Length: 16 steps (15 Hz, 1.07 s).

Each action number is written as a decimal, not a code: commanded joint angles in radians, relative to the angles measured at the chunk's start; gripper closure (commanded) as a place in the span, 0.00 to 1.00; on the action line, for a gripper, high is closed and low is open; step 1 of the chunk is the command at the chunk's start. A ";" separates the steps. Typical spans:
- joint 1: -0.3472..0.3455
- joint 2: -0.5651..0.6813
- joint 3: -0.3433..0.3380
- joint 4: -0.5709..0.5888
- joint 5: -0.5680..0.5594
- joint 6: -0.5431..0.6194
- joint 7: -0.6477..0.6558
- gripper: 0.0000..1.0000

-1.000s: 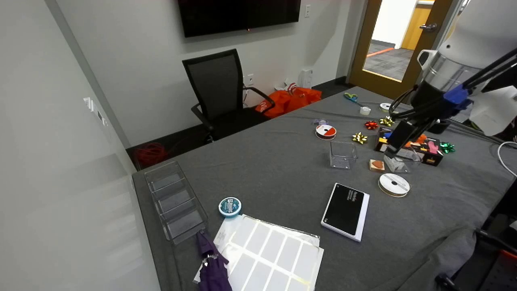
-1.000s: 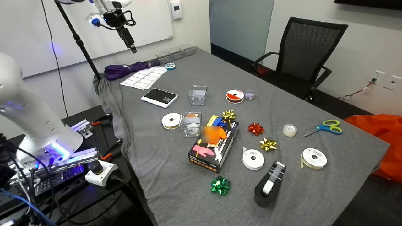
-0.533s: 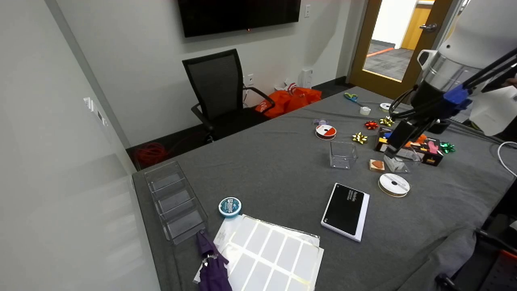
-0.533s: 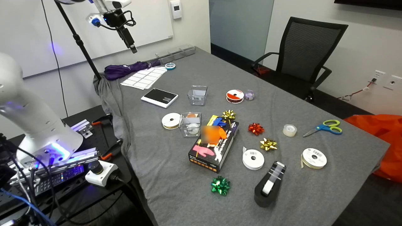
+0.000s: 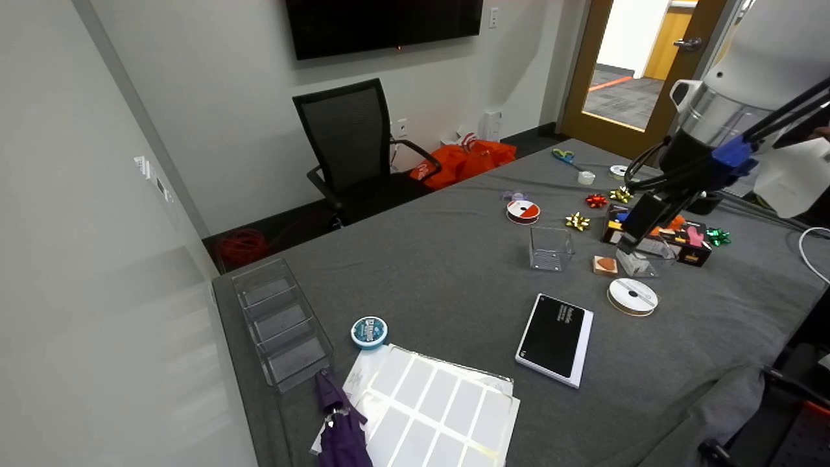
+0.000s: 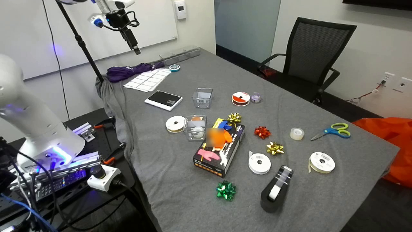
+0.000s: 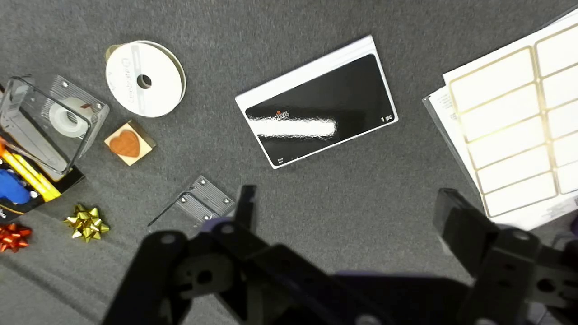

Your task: Put the brown block in the left tray

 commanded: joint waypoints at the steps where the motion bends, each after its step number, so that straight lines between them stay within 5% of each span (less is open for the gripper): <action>1: 0.012 0.006 -0.019 0.003 -0.019 -0.006 -0.010 0.00; 7: -0.005 0.032 -0.104 0.065 -0.086 -0.078 -0.196 0.00; 16: -0.006 0.213 -0.263 0.181 -0.096 -0.152 -0.649 0.00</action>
